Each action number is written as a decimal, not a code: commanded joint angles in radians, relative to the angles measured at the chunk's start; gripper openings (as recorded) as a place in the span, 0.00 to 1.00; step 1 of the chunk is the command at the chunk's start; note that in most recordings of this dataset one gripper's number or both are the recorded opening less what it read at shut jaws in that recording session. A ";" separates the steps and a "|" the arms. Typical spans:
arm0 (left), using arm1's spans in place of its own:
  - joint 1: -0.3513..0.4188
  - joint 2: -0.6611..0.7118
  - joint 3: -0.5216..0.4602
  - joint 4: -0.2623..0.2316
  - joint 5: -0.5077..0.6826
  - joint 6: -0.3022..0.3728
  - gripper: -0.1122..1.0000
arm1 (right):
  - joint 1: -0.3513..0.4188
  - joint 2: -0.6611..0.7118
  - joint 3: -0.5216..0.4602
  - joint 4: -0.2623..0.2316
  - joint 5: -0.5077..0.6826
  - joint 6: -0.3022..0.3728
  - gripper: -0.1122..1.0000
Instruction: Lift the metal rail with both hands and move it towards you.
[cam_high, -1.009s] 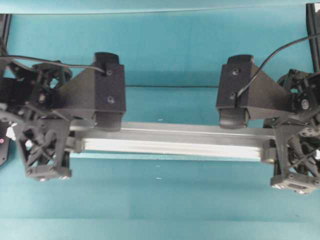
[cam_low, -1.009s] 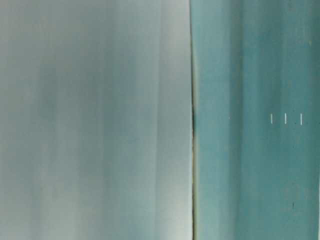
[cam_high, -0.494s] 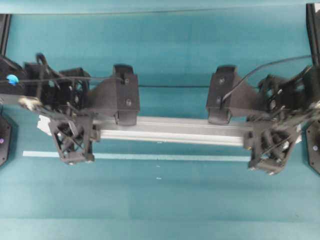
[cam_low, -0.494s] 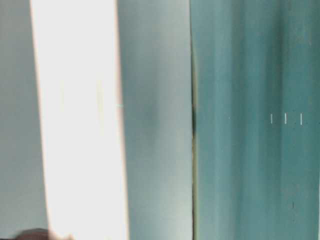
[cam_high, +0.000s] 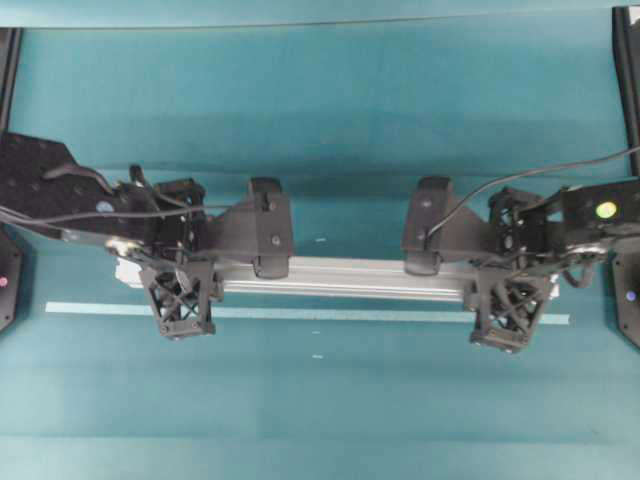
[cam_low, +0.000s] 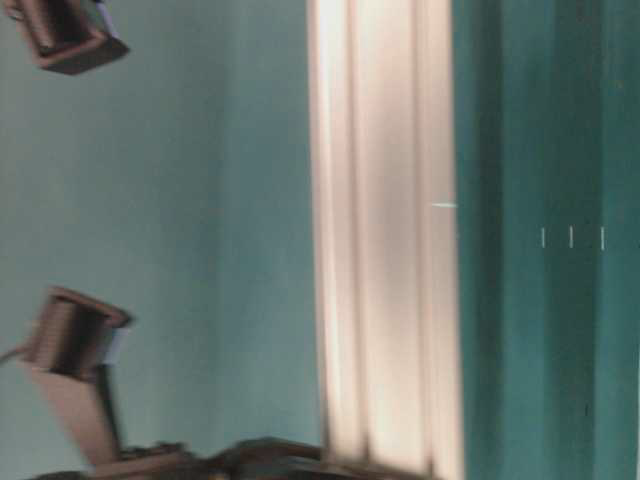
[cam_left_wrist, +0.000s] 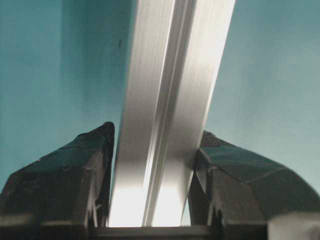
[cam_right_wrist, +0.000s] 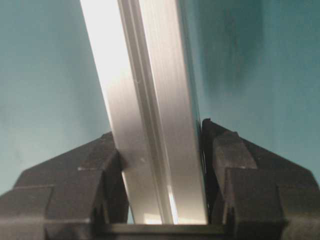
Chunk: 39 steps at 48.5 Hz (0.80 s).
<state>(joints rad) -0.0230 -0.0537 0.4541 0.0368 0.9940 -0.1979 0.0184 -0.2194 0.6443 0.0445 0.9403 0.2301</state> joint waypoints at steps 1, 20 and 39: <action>0.008 0.008 0.012 -0.006 -0.035 -0.038 0.38 | -0.051 0.026 0.006 -0.006 -0.063 0.035 0.46; 0.012 0.043 0.117 -0.006 -0.209 -0.043 0.38 | -0.051 0.144 0.043 -0.014 -0.198 -0.006 0.46; 0.011 0.069 0.152 -0.006 -0.288 -0.051 0.38 | -0.051 0.199 0.075 -0.014 -0.291 -0.006 0.46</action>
<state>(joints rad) -0.0153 0.0230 0.6136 0.0353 0.7256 -0.1979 0.0046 -0.0230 0.7240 0.0261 0.6642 0.1933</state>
